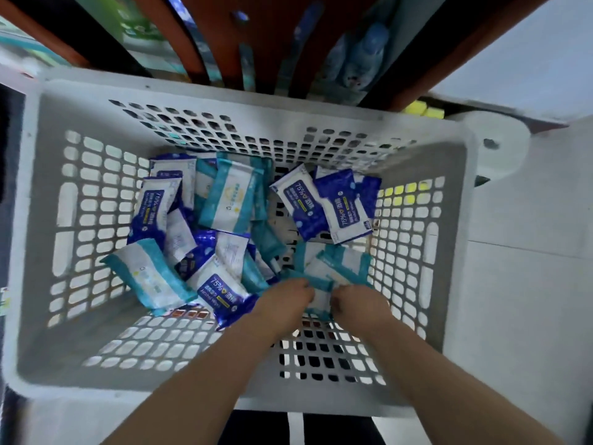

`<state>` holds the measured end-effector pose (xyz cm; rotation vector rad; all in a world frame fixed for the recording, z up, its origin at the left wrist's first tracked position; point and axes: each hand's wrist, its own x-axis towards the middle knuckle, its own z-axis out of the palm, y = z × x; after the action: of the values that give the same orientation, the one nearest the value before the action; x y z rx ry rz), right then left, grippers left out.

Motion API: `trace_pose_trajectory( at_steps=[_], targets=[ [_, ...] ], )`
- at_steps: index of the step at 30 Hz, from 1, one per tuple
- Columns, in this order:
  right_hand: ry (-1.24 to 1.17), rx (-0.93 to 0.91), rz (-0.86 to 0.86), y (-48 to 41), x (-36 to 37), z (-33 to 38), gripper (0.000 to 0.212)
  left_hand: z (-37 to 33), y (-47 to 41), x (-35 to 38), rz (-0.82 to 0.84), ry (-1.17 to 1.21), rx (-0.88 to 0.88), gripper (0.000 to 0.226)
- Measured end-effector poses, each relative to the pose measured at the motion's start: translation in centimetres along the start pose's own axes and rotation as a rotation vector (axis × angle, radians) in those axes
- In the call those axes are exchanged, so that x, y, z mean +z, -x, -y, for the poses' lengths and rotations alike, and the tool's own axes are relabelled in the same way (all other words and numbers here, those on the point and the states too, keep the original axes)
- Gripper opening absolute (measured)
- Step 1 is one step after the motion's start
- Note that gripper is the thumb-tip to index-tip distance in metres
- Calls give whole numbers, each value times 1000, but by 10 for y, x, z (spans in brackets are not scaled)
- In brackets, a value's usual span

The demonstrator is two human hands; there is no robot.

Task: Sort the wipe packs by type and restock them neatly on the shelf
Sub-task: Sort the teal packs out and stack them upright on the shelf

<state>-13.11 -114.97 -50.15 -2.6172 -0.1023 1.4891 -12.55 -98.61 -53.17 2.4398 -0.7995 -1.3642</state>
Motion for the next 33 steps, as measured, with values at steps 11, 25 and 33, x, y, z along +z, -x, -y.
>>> trace_pose_trajectory(
  at_steps=[11, 25, 33],
  targets=[
    [-304, -41, -329, -32, -25, 36, 17, 33, 15, -53, -540, 120, -70, 19],
    [-890, 112, -356, -147, -69, 127, 38, 131, 1, -119, -647, 581, -731, 26],
    [-1001, 111, -414, -145, -90, 126, 12, 138, 24, -128, -805, 598, -816, 13]
  ],
)
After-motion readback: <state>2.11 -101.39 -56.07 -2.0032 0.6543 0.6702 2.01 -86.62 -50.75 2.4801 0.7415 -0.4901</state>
